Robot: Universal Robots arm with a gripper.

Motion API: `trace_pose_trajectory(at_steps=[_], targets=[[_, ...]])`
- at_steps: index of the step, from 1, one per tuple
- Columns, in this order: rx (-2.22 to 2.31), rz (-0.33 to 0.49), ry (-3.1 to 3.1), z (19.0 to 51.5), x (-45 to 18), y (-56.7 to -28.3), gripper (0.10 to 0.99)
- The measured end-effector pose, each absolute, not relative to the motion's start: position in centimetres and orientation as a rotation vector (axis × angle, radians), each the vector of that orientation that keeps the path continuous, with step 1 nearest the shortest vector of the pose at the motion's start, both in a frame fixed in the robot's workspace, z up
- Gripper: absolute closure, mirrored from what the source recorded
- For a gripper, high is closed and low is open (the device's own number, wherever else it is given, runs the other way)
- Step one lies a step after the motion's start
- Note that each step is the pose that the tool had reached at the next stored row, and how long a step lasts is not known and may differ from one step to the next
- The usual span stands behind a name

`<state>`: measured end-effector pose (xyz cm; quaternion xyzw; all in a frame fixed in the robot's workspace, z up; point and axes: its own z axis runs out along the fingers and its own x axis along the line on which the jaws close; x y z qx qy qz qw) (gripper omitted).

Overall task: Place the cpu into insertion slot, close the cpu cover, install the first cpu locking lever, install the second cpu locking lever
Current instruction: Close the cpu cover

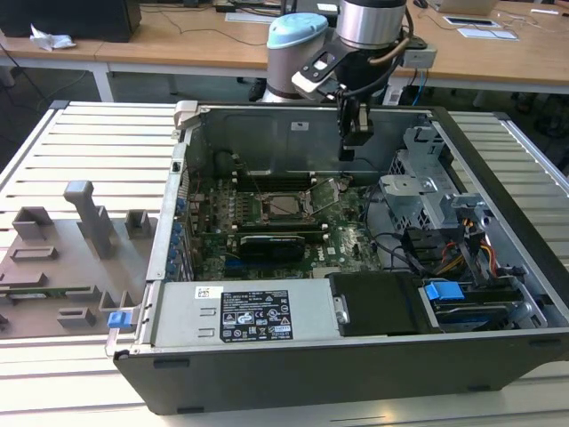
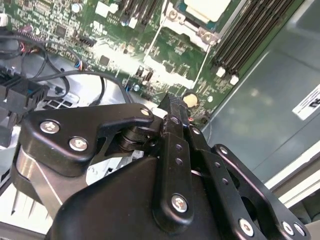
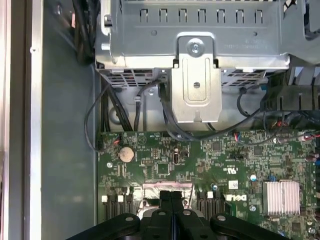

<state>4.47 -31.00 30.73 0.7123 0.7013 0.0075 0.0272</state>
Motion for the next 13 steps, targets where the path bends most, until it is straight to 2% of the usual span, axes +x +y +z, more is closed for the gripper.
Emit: trace_pose_trajectory(at_steps=[7,13], targets=[[2.200,0.022,2.166,30.5,5.0,-31.0,0.980],[2.201,0.021,2.167,29.1,5.3,-31.0,0.980]])
